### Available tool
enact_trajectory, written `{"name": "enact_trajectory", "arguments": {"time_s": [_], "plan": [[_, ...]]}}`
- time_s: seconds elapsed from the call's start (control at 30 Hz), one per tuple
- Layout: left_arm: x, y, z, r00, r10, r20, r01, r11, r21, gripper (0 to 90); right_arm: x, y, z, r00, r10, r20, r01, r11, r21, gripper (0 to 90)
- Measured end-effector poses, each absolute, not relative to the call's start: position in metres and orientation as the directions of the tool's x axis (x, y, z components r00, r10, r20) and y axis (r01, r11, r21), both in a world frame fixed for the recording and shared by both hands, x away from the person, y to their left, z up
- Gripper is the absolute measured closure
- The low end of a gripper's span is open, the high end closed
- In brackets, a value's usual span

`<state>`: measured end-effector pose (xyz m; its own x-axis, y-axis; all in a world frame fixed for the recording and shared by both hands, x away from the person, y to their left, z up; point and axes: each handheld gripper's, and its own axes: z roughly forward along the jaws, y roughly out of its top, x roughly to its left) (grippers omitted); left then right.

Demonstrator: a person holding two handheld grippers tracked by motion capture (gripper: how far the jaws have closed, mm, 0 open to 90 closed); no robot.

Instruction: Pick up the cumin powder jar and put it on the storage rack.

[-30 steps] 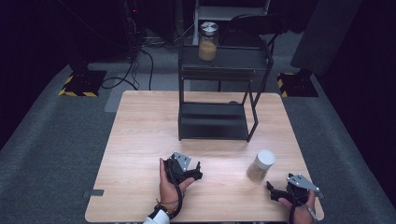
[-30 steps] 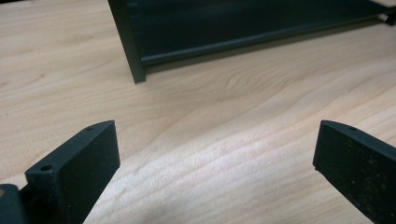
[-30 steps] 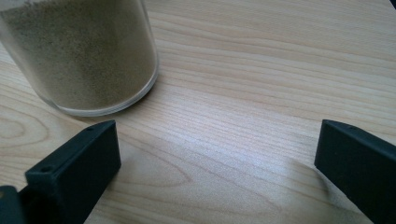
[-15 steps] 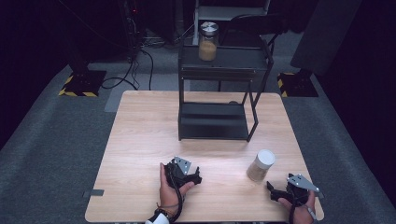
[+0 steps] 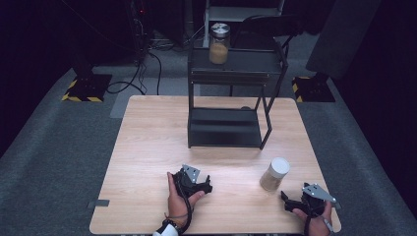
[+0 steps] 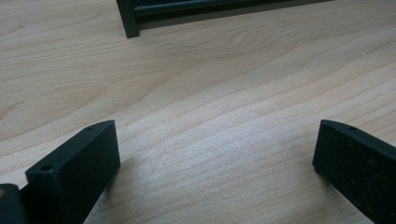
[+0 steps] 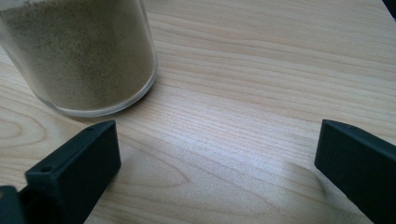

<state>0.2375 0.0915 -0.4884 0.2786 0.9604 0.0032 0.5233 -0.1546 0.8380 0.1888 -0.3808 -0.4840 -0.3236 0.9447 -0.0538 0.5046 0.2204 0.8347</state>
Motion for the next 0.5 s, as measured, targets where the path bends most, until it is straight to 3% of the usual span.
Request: {"name": "enact_trajectory", "arguments": {"time_s": [0.5], "plan": [[0.2363,0.0898,-0.4890,0.278,0.960,0.015,0.516,-0.163,0.841,0.4,0.1889,-0.3805,-0.4839,-0.321,0.946,-0.052,0.506,0.218,0.835,0.0]]}}
